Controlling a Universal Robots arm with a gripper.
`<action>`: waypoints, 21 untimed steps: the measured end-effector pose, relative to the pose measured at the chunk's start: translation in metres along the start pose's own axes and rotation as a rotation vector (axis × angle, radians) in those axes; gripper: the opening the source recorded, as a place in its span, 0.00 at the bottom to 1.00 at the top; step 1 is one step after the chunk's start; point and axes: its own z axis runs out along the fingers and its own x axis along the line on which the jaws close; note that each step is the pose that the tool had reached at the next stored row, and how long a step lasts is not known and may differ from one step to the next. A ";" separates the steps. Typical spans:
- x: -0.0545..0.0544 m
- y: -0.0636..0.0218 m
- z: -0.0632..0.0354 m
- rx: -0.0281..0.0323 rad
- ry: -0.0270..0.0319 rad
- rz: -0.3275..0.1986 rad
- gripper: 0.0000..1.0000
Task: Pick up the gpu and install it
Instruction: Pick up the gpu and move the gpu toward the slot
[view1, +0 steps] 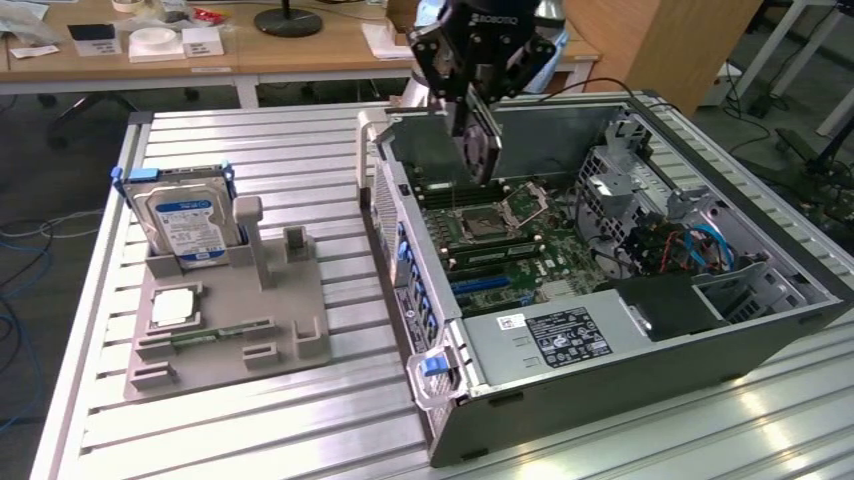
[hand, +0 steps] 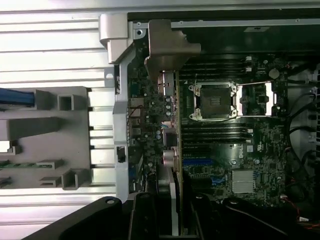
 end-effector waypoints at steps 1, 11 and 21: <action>-0.005 0.0002 0.0002 0.0001 -0.0001 0.000 0.29; -0.050 0.0025 0.0026 0.0007 -0.0001 0.000 0.29; -0.092 0.0046 0.0038 0.0007 -0.0001 -0.003 0.29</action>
